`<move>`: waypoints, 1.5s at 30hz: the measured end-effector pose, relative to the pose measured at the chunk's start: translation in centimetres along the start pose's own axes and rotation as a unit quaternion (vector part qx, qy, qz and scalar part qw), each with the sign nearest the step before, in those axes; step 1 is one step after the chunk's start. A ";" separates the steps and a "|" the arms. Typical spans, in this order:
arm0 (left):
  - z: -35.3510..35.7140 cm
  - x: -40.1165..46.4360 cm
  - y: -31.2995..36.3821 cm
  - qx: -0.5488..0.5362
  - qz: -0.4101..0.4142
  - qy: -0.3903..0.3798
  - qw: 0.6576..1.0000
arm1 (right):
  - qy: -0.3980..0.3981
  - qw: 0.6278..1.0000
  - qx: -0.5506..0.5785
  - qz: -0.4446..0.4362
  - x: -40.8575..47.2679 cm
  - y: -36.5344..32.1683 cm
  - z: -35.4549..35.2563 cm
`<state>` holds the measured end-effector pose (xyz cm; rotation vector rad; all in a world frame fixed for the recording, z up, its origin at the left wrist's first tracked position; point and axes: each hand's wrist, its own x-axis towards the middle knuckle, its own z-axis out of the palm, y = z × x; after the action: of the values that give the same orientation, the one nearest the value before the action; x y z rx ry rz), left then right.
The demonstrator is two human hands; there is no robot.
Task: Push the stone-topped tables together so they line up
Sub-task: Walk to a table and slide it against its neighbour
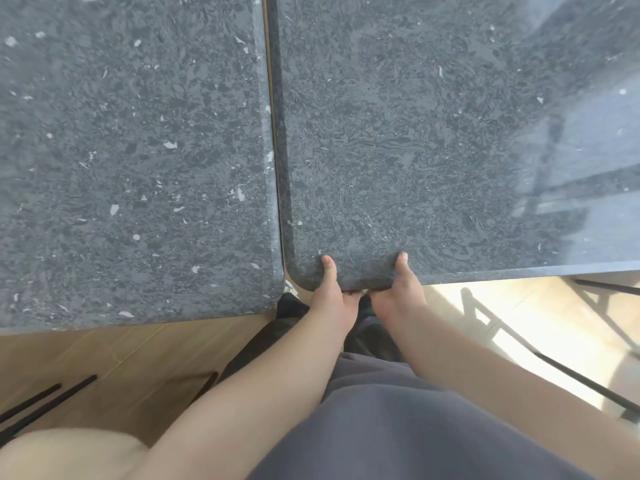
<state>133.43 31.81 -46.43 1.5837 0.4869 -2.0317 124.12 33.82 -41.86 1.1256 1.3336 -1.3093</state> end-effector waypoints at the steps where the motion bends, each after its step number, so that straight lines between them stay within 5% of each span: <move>1: -0.1 0.1 0.2 0.005 -0.010 0.002 1.000 | 0.007 1.000 -0.005 0.000 -0.1 0.1 0.2; 7: -0.7 0.1 1.4 -0.058 -0.100 -0.017 0.993 | 0.029 0.999 -0.012 -0.011 1.0 1.0 0.5; 30: 0.2 -6.4 -0.5 0.073 0.070 0.022 0.995 | -0.119 0.978 -0.139 0.103 0.1 -4.7 -3.9; 40: -0.8 -10.4 -2.5 0.214 0.082 -0.016 0.973 | -0.201 0.956 -0.214 -0.005 -6.4 -6.8 -8.0; 45: -1.7 -14.1 -2.3 0.332 0.129 -0.064 0.932 | -0.235 0.948 -0.195 -0.092 -9.2 -7.6 -11.3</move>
<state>136.00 37.04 -33.29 1.7336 -0.4961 -2.1843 117.85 44.99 -31.53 0.3900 1.2756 -1.2692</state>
